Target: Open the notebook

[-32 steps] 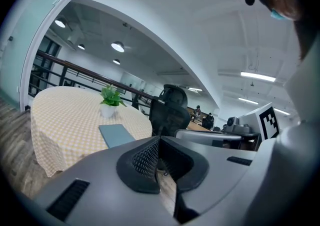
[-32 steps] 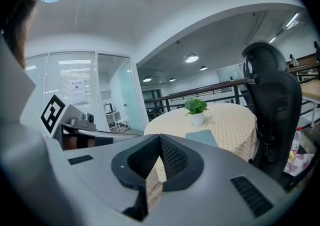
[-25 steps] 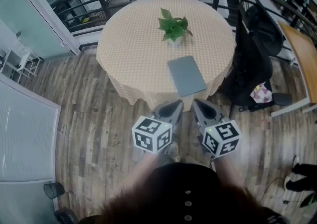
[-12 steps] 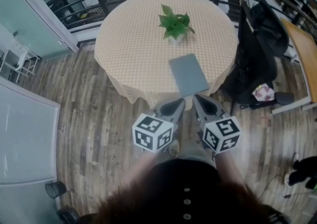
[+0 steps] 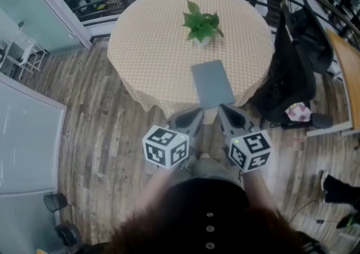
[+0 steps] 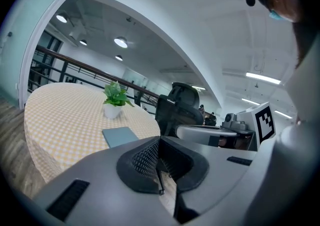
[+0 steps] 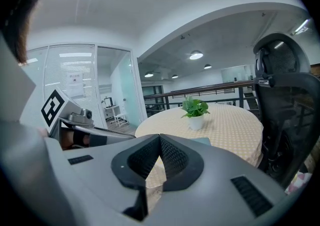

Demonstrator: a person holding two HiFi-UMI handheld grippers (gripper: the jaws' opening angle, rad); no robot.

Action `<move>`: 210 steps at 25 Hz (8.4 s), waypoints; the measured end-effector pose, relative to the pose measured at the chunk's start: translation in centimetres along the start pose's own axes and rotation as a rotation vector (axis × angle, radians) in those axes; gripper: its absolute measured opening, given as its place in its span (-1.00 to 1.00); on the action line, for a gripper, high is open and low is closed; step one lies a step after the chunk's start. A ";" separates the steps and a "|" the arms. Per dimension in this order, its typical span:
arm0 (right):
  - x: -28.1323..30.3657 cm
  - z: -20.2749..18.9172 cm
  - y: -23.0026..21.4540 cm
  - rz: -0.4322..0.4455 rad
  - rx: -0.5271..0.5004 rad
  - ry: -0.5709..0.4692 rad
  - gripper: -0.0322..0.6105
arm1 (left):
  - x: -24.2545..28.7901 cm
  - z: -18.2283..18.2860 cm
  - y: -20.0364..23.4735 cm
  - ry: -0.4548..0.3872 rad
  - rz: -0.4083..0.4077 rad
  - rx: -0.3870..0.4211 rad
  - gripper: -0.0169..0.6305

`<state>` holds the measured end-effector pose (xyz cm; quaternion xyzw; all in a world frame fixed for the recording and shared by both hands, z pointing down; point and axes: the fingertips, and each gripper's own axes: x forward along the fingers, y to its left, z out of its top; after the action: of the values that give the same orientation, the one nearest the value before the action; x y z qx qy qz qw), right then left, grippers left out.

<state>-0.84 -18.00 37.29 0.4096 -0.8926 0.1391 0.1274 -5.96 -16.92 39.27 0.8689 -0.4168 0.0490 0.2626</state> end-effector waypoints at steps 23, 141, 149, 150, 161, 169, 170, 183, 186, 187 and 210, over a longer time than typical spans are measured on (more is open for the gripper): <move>2.9 -3.3 -0.4 0.052 -0.319 0.172 -0.87 | 2.2 -3.0 2.2 0.058 0.091 -0.085 -0.92; 7.2 -5.7 -7.0 -0.089 0.087 0.040 -0.80 | 9.2 -4.2 5.5 0.165 -0.054 -0.024 -0.92; 5.4 -4.3 -9.4 -0.060 0.201 -0.027 -0.80 | 11.2 -3.6 3.6 0.169 -0.059 -0.017 -0.92; 5.2 -4.2 -9.8 -0.059 0.214 -0.035 -0.80 | 11.5 -3.5 3.3 0.173 -0.062 -0.013 -0.92; 2.3 -3.6 -15.3 -0.105 0.324 -0.104 -0.80 | 15.4 -2.6 0.7 0.189 -0.093 0.023 -0.92; 0.5 -5.1 -20.6 -0.179 0.420 -0.108 -0.81 | 18.5 -2.8 -1.5 0.216 -0.115 0.018 -0.92; 0.4 -5.3 -21.0 -0.181 0.430 -0.110 -0.80 | 18.9 -2.8 -1.6 0.219 -0.115 0.017 -0.92; -0.1 -9.5 -26.3 -0.263 0.506 -0.041 -0.80 | 23.8 -3.6 -2.9 0.276 -0.114 0.006 -0.92; 0.0 -10.7 -27.2 -0.279 0.522 -0.019 -0.80 | 24.7 -4.4 -3.0 0.291 -0.106 -0.004 -0.92; 0.1 -11.1 -27.4 -0.282 0.527 -0.012 -0.80 | 25.0 -4.6 -2.8 0.296 -0.102 -0.006 -0.92; 1.4 -16.6 -30.2 -0.303 0.622 0.107 -0.69 | 26.6 -8.1 -1.7 0.368 -0.053 -0.044 -0.92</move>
<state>23.32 -32.01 57.49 0.5488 -0.7285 0.4053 0.0622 13.64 -30.59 53.58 0.8499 -0.3398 0.1909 0.3547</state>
